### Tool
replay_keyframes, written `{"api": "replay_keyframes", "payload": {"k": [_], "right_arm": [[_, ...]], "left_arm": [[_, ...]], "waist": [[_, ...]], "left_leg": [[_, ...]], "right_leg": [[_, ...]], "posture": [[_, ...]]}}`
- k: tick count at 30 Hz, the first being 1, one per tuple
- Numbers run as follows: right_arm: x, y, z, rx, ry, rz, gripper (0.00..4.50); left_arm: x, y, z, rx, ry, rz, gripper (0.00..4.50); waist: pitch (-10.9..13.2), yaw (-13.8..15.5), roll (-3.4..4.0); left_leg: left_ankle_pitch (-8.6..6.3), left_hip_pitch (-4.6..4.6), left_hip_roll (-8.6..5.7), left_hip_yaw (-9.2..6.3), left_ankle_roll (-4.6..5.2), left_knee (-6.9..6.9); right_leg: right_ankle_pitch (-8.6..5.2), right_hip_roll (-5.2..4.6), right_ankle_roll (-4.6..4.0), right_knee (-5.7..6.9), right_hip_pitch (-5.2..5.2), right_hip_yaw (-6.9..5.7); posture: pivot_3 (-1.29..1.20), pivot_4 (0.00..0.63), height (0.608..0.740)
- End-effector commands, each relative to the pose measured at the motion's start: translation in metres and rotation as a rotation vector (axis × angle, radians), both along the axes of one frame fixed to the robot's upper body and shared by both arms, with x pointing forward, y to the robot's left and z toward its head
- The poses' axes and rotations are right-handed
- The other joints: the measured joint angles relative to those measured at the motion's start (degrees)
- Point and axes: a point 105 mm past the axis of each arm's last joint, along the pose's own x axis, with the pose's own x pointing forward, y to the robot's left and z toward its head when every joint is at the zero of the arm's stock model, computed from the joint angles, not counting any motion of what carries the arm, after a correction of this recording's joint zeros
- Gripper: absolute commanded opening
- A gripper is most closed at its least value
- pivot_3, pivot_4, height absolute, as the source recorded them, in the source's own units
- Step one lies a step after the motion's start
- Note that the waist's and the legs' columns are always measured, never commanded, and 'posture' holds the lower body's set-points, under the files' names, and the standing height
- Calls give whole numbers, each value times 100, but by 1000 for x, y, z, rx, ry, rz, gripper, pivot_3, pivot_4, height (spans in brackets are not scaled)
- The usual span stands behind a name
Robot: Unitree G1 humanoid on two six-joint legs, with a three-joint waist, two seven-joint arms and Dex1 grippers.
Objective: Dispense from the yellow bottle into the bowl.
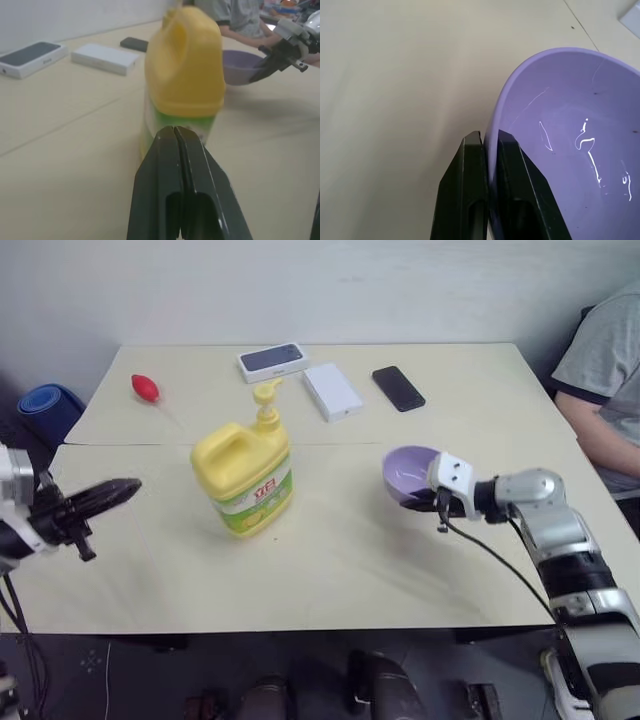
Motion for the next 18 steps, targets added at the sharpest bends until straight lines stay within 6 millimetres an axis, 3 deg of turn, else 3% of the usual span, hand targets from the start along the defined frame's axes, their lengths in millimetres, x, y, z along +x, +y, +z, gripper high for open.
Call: {"api": "replay_keyframes", "payload": {"k": [1, 9, 10, 12, 15, 18], "right_arm": [[0, -25, 5, -15, -119, -92, 0], [-5, -60, -28, 114, -81, -247, 0], [-5, -65, -26, 152, -91, -270, 627], [-7, -69, -21, 188, -108, -269, 1190], [-17, -72, -9, 227, -129, -208, 2246], [-34, -72, 6, 280, -134, -113, 3327]], "left_arm": [[-7, -14, -3, 21, -48, -12, 14], [-18, -53, -37, -10, 8, -95, 14], [-18, -53, -41, -13, 18, -93, 0], [-18, -51, -45, -14, 20, -78, 0], [-19, -46, -46, -16, 38, -43, 621], [-26, -43, -51, 22, 66, -38, 1535]], "waist": [[0, 14, -1], [0, -2, -1], [0, -2, -1], [0, -1, -1], [0, 3, -1], [0, 14, 0]], "left_leg": [[0, 0, -1, -2, 0, 1], [0, 16, -2, -1, 1, -4], [0, 20, -2, 0, 1, -5], [0, 27, 2, 0, 1, -5], [-1, 40, 3, 1, 2, -7], [-5, 48, 1, 2, 9, -10]], "right_leg": [[0, -5, 0, 1, 2, -1], [0, -26, 0, -3, 19, -5], [0, -24, 0, -4, 23, -5], [0, -12, 0, -4, 29, -4], [0, -5, -1, -5, 40, 0], [0, -28, 0, -9, 49, 2]], "posture": [[0, 150, 740], [0, 150, 740], [0, 150, 740], [0, 150, 740], [0, 150, 740], [0, 150, 740]]}}
